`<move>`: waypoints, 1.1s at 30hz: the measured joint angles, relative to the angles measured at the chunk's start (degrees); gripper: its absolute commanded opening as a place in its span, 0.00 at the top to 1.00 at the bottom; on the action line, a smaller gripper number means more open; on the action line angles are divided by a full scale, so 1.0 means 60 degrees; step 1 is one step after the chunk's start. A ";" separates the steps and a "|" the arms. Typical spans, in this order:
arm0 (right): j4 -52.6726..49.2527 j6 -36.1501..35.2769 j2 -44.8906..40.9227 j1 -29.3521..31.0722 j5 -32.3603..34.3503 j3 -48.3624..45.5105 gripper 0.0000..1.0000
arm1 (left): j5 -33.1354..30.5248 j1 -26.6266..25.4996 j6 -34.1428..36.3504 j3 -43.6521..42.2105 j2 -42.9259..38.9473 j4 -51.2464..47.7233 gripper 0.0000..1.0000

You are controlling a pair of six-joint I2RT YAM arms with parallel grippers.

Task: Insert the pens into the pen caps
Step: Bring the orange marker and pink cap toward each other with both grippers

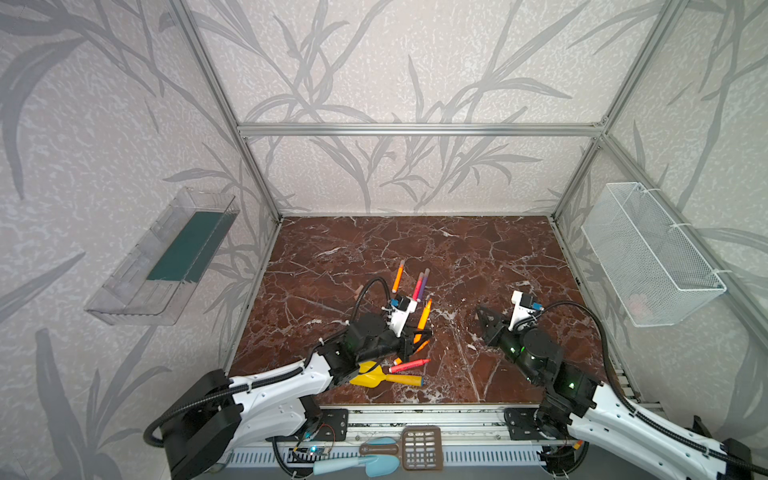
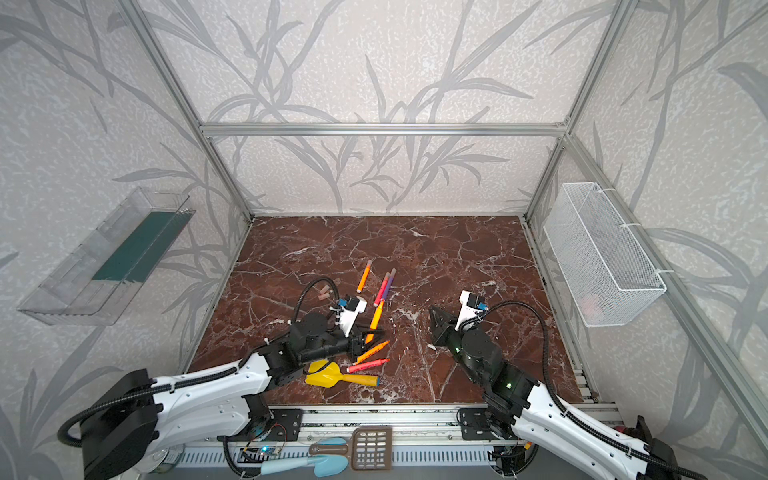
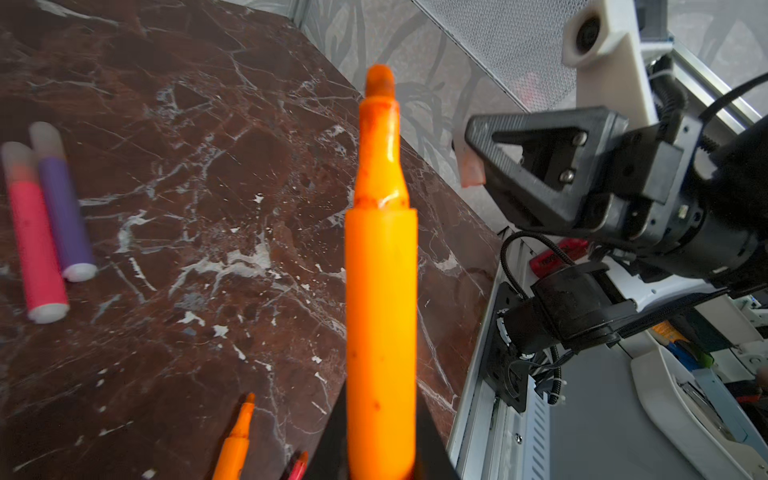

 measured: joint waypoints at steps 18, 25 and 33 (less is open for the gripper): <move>0.3096 0.1249 0.1912 -0.3825 -0.4331 0.0018 1.00 | -0.1224 -0.2033 0.0211 0.1115 0.1927 0.0900 1.00; 0.3129 0.1417 0.1738 -0.3840 -0.4972 0.0022 1.00 | -0.1410 -0.2033 0.0280 0.1279 0.2036 0.0867 1.00; 0.3395 0.1639 0.2623 -0.3840 -0.5861 0.0186 1.00 | -0.1548 -0.2033 0.0306 0.1384 0.2197 0.0962 1.00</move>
